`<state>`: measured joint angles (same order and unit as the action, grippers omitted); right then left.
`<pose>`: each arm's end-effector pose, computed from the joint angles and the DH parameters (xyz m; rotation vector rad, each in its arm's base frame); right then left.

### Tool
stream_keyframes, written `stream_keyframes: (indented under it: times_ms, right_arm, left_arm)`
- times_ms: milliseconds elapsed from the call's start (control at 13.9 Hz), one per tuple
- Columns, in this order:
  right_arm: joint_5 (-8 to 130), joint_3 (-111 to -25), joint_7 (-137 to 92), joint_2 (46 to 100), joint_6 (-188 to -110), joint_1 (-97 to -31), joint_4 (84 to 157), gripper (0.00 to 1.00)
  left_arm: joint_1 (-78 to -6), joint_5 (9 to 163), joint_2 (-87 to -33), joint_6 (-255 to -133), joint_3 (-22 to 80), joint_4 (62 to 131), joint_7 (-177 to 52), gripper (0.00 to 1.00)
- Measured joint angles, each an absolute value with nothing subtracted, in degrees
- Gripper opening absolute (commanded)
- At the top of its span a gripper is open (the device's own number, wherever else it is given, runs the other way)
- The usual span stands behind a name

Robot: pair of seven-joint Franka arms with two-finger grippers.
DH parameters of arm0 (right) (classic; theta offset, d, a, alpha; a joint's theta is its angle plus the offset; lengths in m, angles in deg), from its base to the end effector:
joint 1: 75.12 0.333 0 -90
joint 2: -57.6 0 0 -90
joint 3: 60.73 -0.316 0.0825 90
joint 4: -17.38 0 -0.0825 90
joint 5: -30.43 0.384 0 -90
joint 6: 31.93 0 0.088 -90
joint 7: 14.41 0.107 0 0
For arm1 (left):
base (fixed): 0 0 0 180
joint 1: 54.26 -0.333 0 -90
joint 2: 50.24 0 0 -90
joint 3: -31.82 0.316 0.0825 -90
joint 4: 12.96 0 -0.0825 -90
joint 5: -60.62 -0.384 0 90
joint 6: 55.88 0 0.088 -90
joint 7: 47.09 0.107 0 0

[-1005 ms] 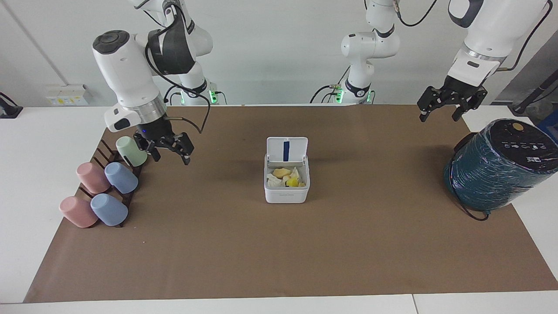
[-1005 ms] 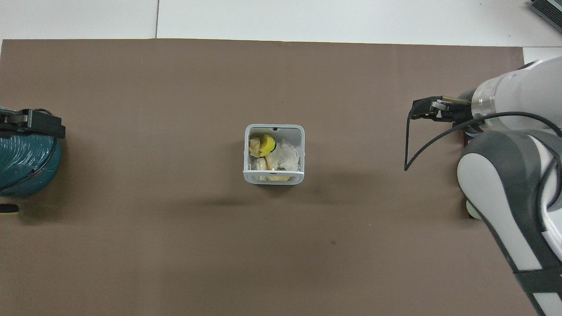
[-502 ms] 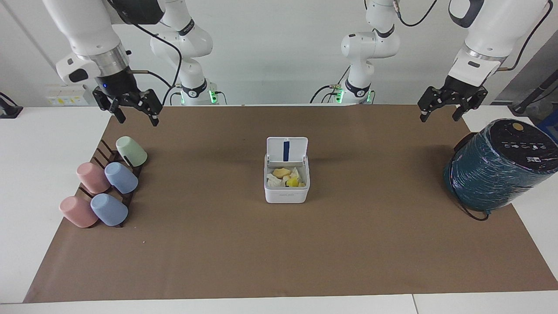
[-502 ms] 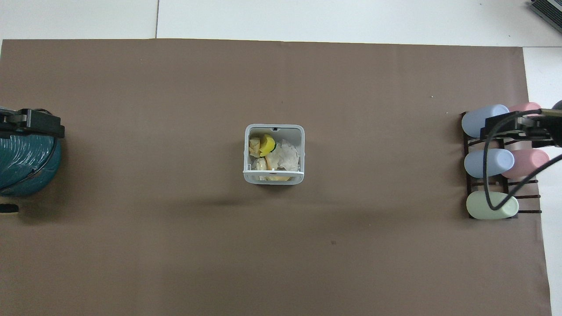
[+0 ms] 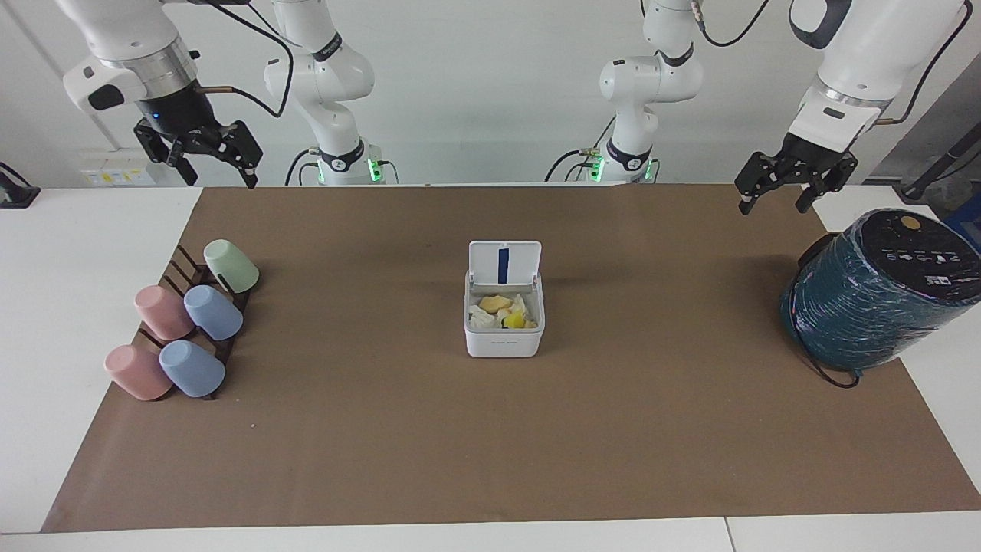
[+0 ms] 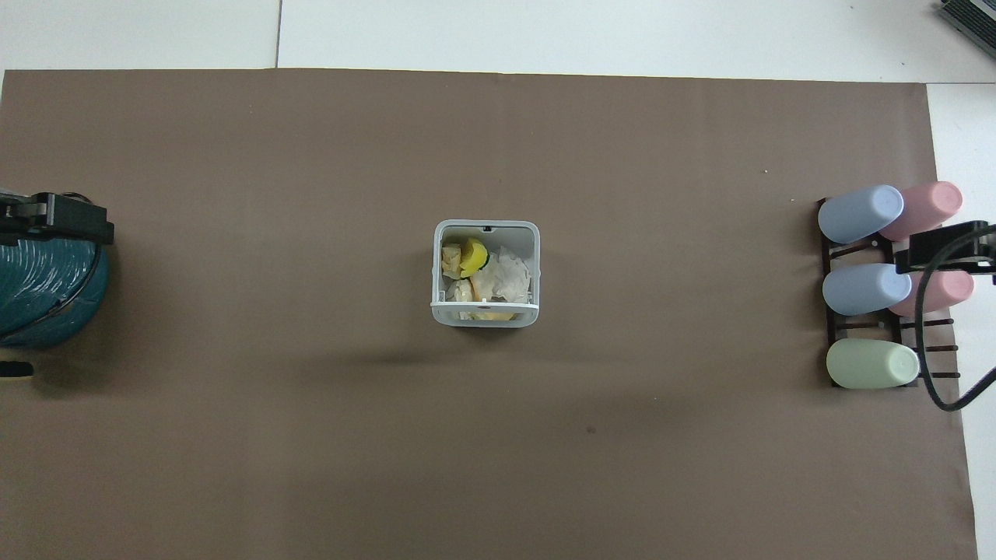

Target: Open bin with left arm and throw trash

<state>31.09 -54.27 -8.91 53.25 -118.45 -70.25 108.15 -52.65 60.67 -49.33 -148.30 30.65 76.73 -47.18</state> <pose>0.5245 -0.0158 0.6536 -3.1157 0.1914 -0.0009 0.5536 -0.0271 0.6397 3.1370 -0.0737 0.0996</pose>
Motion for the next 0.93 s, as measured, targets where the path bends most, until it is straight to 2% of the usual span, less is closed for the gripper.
stream_keyframes:
  times_ms: [933]
  right_arm:
    - [28.5,-54.8,-8.9,52.9,-119.5,-69.5,109.2,1.0]
  left_arm:
    - [-52.7,60.7,-49.3,-148.7,30.7,76.8,-47.2,1.0]
